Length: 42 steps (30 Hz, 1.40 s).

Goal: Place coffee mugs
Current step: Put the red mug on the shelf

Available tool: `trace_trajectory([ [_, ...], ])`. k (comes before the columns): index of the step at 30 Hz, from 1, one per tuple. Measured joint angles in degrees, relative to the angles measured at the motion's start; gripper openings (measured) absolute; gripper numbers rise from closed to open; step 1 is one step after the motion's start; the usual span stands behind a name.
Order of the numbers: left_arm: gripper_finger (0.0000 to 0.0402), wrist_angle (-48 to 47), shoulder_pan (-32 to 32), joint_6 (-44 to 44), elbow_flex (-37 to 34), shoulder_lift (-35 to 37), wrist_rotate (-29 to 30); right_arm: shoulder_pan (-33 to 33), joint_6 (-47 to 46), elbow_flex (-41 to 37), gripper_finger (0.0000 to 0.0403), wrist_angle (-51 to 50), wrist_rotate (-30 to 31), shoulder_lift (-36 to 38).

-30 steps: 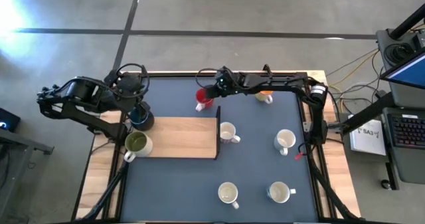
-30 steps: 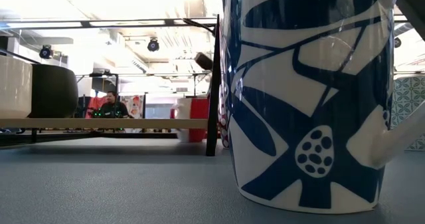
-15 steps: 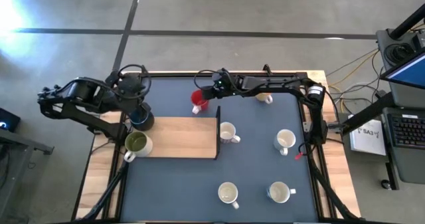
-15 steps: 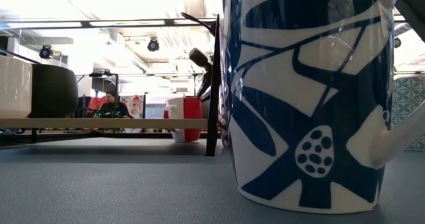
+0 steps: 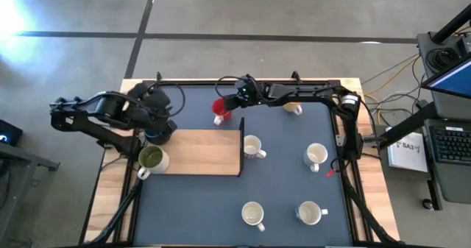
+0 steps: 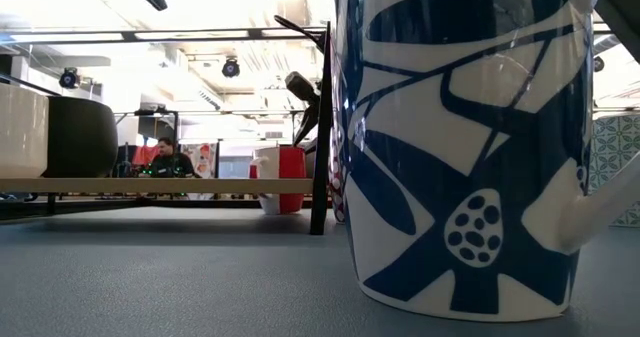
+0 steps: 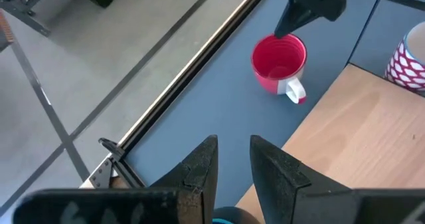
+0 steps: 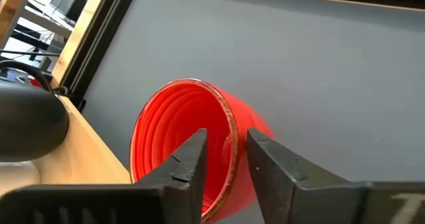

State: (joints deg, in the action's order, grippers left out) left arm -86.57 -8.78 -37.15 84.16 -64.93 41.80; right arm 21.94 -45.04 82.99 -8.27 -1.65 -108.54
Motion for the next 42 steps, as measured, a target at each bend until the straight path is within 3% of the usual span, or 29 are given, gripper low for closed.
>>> trace_trajectory([
  [6,0.0071,2.0,0.0,-1.0,-1.5,-2.2,-0.9,1.4,1.7,1.8,0.0131,-5.3,-3.0,1.1],
  [13,0.0071,4.7,0.0,-0.7,-2.3,-7.0,-0.9,2.5,10.5,2.7,0.0131,-13.9,-2.8,6.6],
  [21,0.0071,16.7,0.6,-0.4,-2.4,-13.3,-4.0,3.0,22.1,0.1,0.0128,-26.9,7.7,15.4],
  [31,0.0071,24.8,3.3,-0.8,-2.4,-21.4,-11.0,3.1,24.8,-16.0,0.0128,-29.3,7.5,28.9],
  [38,0.0071,36.5,5.7,6.2,-2.4,-28.1,-14.3,3.0,24.8,-28.3,0.0128,-25.2,6.1,42.4],
  [42,0.0071,37.6,7.6,10.8,-2.3,-31.9,-14.3,2.9,25.4,-33.2,0.0128,-22.5,5.1,49.0],
])
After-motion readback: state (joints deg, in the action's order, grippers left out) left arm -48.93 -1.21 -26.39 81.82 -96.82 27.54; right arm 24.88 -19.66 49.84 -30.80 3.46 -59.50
